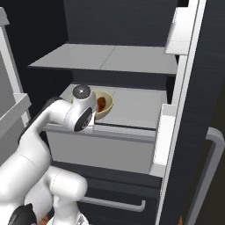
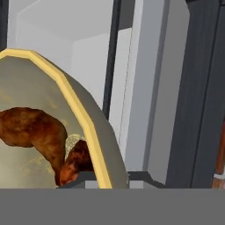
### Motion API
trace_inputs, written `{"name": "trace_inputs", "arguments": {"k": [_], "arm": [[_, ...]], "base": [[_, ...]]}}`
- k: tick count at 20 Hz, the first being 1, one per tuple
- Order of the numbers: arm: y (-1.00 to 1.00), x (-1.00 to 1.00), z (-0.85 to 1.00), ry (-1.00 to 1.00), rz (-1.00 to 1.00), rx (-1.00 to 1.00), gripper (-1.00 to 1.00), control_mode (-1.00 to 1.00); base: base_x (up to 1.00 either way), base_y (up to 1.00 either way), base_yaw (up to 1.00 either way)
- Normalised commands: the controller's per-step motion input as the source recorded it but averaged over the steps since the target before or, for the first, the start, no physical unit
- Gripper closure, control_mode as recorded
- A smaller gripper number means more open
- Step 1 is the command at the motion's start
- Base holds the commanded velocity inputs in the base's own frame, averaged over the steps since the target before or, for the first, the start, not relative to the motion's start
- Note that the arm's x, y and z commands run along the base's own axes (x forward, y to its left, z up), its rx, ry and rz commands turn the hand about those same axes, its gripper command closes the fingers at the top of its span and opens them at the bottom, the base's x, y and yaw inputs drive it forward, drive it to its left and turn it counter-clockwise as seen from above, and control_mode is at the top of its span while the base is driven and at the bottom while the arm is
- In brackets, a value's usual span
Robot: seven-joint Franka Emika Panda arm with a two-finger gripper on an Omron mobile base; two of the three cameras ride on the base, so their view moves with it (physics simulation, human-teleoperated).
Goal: Place the bowl with the sweet potato and carrot on the top shelf of the fridge. Place the bowl with the chicken drumsticks on the second highest shelf of the fridge.
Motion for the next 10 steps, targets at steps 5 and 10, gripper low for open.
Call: {"name": "trace_inputs", "arguments": {"k": [5, 10], "arm": [[0.00, 0.90, -0.25, -0.02, 0.00, 0.00, 1.00, -1.00], [0.00, 0.75, -0.15, 0.00, 0.00, 0.00, 1.00, -1.00]], "base": [[0.00, 0.00, 0.00], [0.00, 0.00, 0.00]]}}
